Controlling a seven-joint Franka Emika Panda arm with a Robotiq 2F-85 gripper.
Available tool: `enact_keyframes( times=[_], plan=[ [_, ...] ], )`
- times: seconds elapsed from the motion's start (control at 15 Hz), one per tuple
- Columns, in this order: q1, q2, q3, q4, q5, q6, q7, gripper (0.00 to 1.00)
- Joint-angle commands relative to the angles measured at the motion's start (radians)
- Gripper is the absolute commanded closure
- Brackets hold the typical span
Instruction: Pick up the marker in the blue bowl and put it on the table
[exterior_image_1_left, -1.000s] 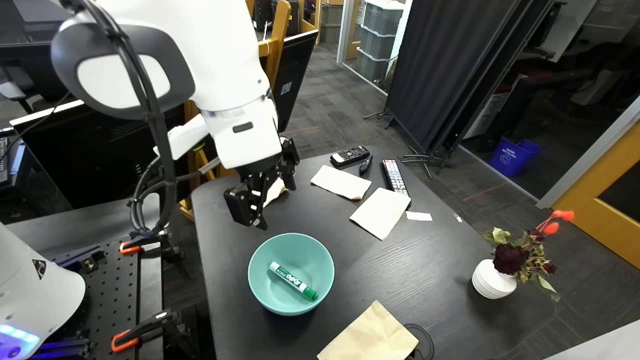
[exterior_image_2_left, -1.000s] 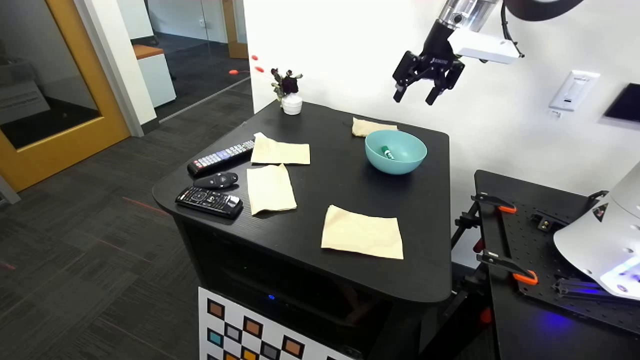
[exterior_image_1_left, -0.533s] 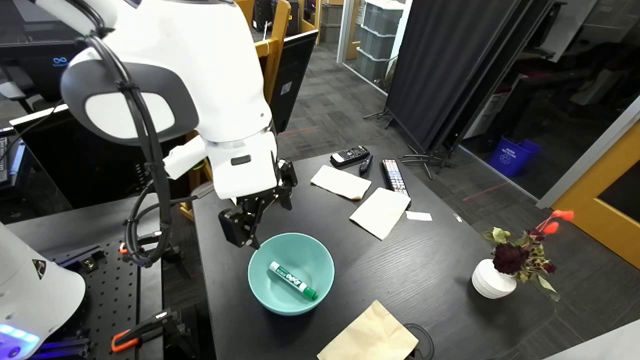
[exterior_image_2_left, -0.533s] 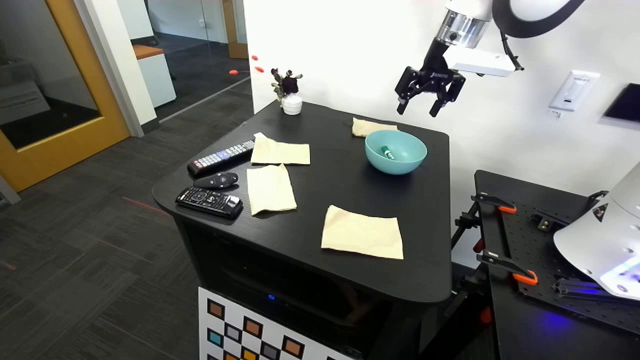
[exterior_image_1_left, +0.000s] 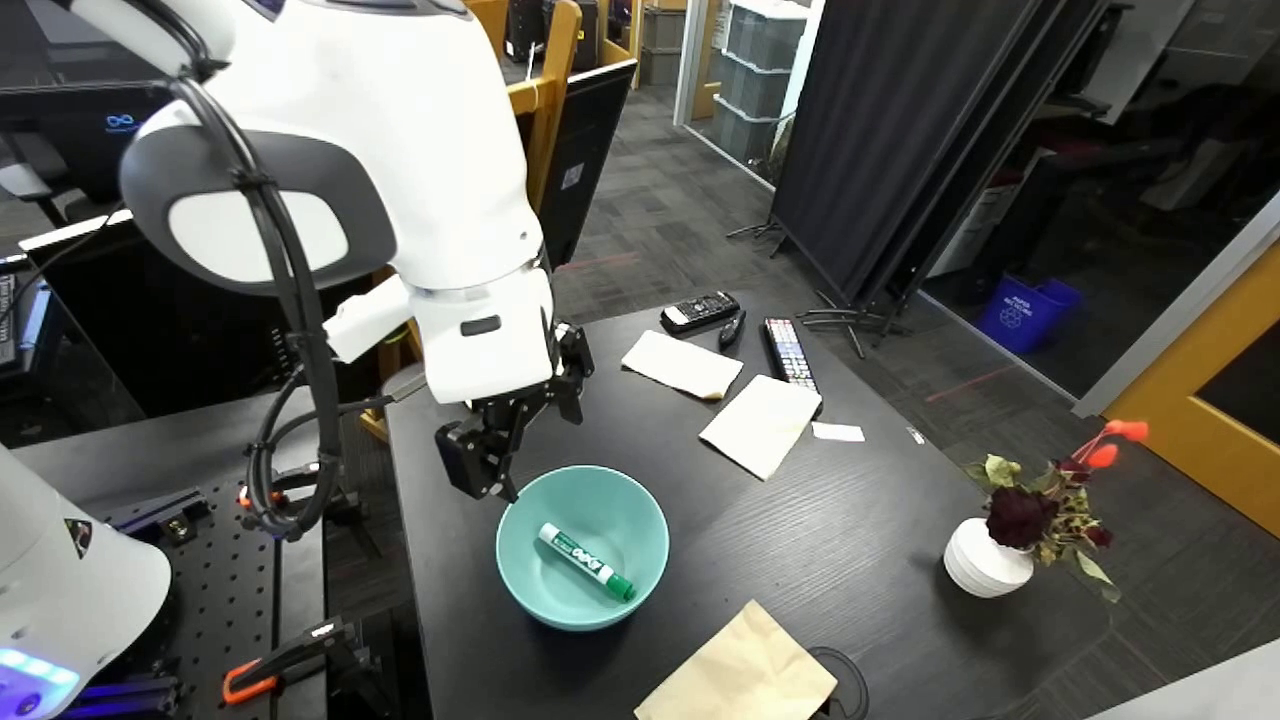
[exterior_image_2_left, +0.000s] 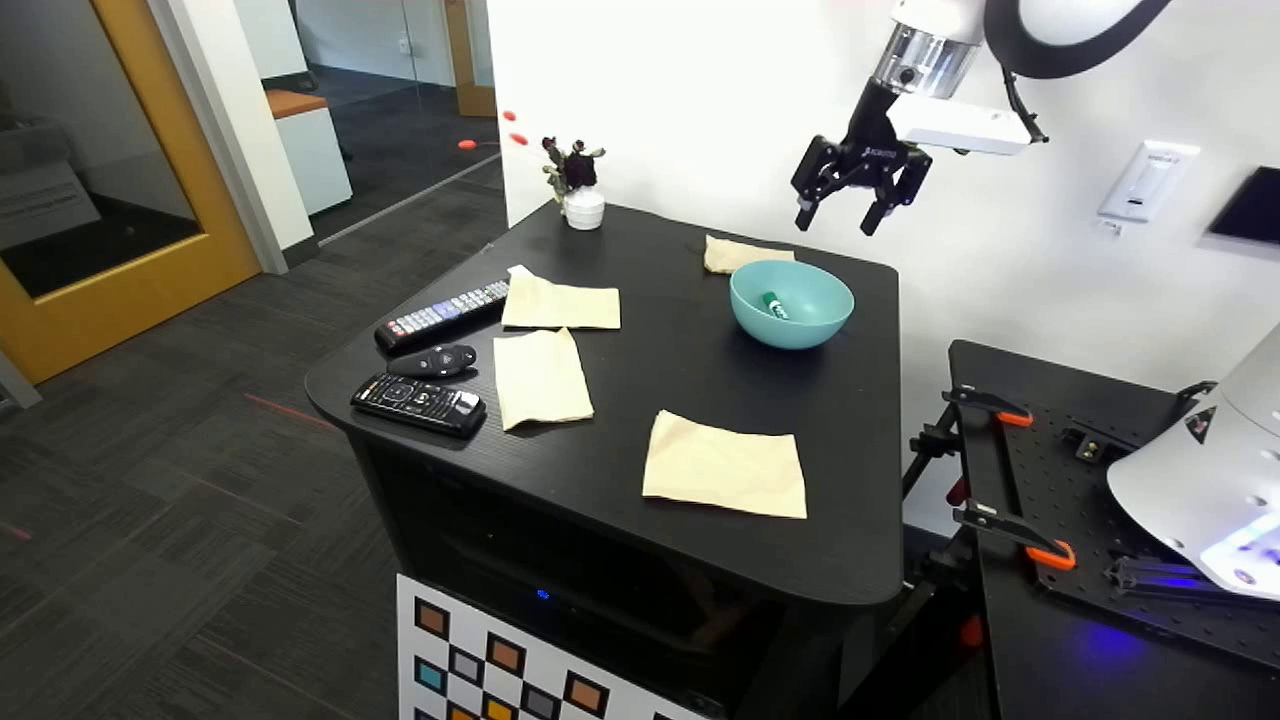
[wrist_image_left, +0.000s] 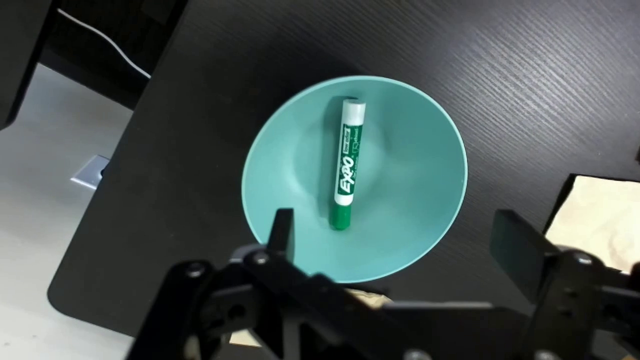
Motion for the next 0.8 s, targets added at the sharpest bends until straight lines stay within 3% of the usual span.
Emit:
enact_keyframes(
  times=[0.0, 0.4, 0.73],
  plan=[
    [-0.018, 0.06, 0.009, 0.007, -0.035, 0.045, 0.051, 0.0],
    [-0.019, 0.222, -0.021, 0.027, -0.059, 0.197, 0.13, 0.0],
    [0.012, 0.328, -0.092, 0.059, -0.127, 0.263, 0.213, 0.0]
  ],
)
